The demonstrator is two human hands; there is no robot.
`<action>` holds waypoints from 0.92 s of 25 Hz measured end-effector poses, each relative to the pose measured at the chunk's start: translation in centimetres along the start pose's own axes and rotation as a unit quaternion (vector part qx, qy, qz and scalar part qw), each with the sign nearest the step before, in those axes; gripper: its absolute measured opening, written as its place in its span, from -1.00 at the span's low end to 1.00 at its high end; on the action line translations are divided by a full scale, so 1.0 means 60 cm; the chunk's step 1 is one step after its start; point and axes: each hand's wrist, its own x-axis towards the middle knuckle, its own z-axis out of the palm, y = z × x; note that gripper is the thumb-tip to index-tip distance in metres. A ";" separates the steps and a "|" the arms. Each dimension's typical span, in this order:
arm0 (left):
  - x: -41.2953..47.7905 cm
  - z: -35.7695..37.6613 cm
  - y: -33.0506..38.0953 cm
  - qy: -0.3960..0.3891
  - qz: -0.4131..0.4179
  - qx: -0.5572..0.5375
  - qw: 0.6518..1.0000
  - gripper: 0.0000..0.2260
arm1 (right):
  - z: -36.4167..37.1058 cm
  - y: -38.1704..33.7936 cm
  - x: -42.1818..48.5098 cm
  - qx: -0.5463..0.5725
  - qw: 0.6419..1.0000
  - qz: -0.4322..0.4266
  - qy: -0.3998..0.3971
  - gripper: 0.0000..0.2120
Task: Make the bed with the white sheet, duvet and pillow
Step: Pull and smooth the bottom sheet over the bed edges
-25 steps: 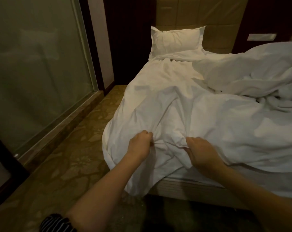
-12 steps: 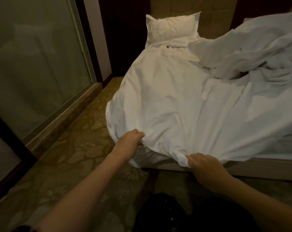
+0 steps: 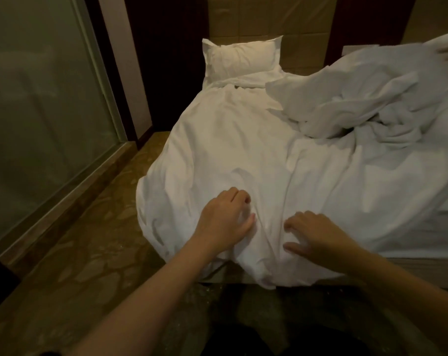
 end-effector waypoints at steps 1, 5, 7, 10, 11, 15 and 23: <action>0.030 0.014 0.015 -0.002 0.029 0.018 0.999 -0.71 | -0.013 0.025 0.006 -0.036 0.999 0.021 0.017 -0.59; 0.125 0.077 0.072 -0.059 0.072 0.055 0.994 -0.55 | -0.055 0.147 -0.003 -0.141 0.988 0.061 0.020 -0.36; 0.163 0.103 0.092 -0.054 0.076 0.072 0.993 -0.47 | -0.062 0.198 -0.019 -0.182 0.981 0.068 0.022 -0.27; 0.206 0.141 0.115 -0.027 0.092 0.116 0.989 -0.37 | -0.055 0.251 -0.033 -0.182 0.978 0.087 0.046 -0.21; 0.215 0.156 0.124 -0.012 0.093 0.126 0.988 -0.33 | -0.055 0.264 -0.033 -0.175 0.979 0.090 0.056 -0.19; 0.242 0.199 0.181 -0.019 0.020 0.156 0.987 -0.25 | -0.042 0.335 -0.016 -0.169 0.974 0.061 0.136 -0.35; 0.277 0.255 0.207 0.032 0.096 0.123 0.987 -0.74 | 0.011 0.403 0.008 -0.154 0.954 -0.035 0.254 -0.65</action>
